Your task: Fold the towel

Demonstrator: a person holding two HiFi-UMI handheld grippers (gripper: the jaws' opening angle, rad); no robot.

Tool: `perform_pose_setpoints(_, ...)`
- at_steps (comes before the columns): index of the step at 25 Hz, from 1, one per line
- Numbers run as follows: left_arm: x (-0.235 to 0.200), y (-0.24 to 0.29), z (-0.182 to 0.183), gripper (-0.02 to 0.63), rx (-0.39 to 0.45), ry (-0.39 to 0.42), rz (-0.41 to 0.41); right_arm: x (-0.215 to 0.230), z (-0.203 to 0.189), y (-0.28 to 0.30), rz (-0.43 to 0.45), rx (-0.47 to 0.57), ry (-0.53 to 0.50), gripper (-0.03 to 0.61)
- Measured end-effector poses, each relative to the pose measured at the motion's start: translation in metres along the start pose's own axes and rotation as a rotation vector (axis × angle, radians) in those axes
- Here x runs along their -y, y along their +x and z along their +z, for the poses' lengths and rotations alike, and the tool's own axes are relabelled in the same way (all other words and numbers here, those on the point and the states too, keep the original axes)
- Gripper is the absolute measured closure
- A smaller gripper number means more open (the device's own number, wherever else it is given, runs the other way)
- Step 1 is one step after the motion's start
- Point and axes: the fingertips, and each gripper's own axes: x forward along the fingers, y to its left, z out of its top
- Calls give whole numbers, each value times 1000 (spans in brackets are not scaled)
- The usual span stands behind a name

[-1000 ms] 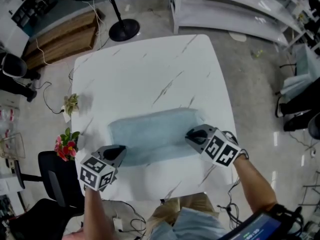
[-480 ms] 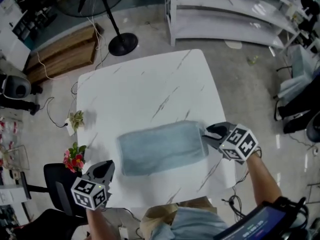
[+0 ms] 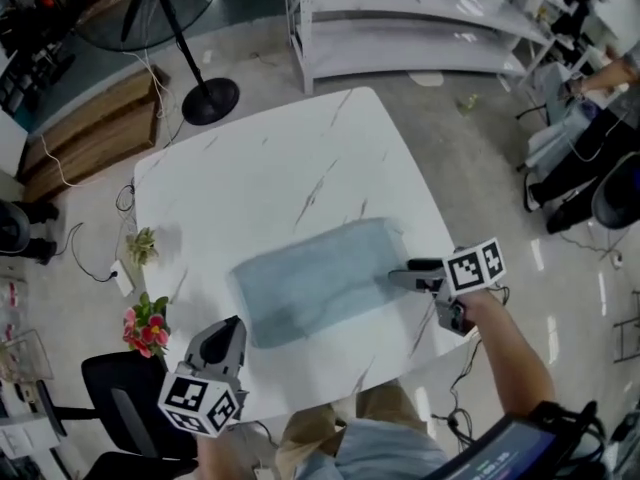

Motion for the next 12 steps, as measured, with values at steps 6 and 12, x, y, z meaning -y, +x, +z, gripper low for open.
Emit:
perform_pose_setpoints(6,6,-5,-4,606,0,26,-63,-6,-10,19,27,-104,95,432)
perform_pose_setpoints(12,2,-17,1,606,14,39,-70,-18,1,8,20,-20,106,488)
